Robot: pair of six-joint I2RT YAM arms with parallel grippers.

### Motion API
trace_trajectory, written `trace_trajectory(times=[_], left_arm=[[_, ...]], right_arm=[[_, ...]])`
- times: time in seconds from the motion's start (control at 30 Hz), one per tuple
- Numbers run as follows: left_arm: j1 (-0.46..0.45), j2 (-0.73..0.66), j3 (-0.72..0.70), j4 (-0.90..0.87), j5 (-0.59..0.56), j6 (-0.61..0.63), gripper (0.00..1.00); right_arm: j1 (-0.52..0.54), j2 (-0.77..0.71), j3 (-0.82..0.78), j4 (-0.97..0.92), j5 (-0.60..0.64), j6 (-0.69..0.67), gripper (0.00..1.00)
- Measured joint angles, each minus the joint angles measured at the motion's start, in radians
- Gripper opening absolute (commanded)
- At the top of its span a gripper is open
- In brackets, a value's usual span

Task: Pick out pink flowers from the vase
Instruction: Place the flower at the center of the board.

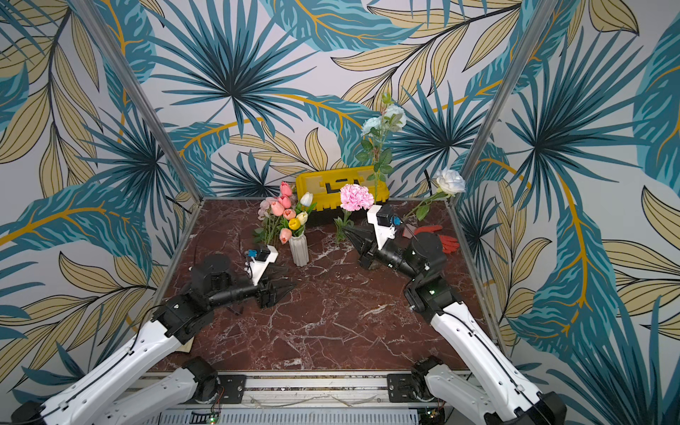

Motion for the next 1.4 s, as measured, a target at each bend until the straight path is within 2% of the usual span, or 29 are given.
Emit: trace_trajectory(times=[0.17,0.47,0.7,0.93,1.07,1.17,1.4], left_arm=[[-0.068,0.096,0.000,0.142,-0.037,0.046,0.65],[-0.077,0.225,0.014,0.315,-0.043,0.068,0.56],[-0.079,0.250,0.021,0.373,-0.018,0.072,0.37],[-0.079,0.256,0.023,0.397,-0.021,0.072,0.00],[-0.079,0.257,0.023,0.398,-0.019,0.076,0.00],[-0.079,0.256,0.023,0.402,-0.023,0.074,0.00],[-0.061,0.188,0.015,0.428,-0.067,0.048,0.00]], right_arm=[[0.035,0.006,-0.079,0.105,0.003,0.053,0.00],[0.076,0.010,-0.167,0.249,0.018,0.118,0.00],[0.094,0.010,-0.179,0.303,0.023,0.144,0.00],[0.106,0.015,-0.187,0.333,0.034,0.151,0.00],[0.114,0.024,-0.187,0.344,0.050,0.152,0.00],[0.125,0.027,-0.190,0.357,0.063,0.164,0.22],[0.132,0.027,-0.206,0.358,0.075,0.187,0.39]])
